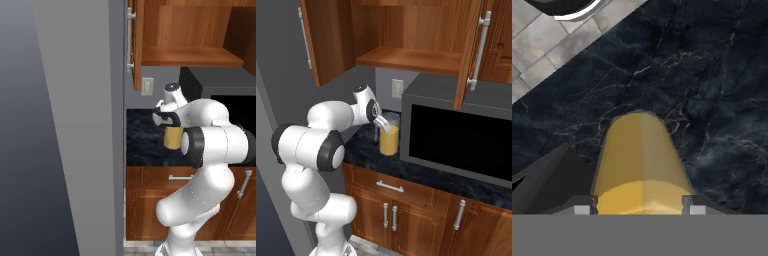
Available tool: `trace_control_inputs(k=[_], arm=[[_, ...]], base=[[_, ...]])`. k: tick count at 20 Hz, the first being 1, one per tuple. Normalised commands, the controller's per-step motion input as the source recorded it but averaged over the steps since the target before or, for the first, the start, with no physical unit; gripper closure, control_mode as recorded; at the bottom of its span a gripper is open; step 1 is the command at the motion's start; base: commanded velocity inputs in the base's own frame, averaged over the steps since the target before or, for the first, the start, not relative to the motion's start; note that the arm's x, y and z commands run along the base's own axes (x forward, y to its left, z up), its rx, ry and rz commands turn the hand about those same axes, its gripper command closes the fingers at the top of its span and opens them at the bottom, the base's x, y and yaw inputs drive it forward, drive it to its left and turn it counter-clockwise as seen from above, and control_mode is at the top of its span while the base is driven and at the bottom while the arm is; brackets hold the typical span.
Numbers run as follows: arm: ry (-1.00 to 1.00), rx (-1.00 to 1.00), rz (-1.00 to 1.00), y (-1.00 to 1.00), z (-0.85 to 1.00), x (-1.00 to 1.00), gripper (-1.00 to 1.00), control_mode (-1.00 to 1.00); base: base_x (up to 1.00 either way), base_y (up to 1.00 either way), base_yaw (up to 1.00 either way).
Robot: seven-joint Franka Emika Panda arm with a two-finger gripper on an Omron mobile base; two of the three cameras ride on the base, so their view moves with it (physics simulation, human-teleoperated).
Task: There is a tray on the dining counter. Grab the cup, mug, and pitcher and place them on the tray. The pitcher may be placed next to the tray if it cannot fit the tray.
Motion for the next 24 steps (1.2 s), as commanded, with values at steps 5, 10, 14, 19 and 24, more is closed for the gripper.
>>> trace_control_inputs(k=[5,10,14,19,24], arm=[[0.1,0.0,-0.01,-0.02,-0.06,0.0,1.0,-1.0],[0.03,0.0,0.0,-0.05,-0.17,-0.1,1.0,-1.0],[0.0,0.0,0.0,-0.01,-0.04,-0.32,1.0,-1.0],[-0.21,0.0,0.0,-0.04,0.12,-0.86,1.0,-1.0],[-0.35,0.0,0.0,-0.11,0.37,-1.0,1.0,-1.0]], base=[[0.0,0.0,0.0],[0.0,0.0,0.0],[0.0,0.0,0.0],[0.0,0.0,0.0],[0.0,0.0,0.0]])
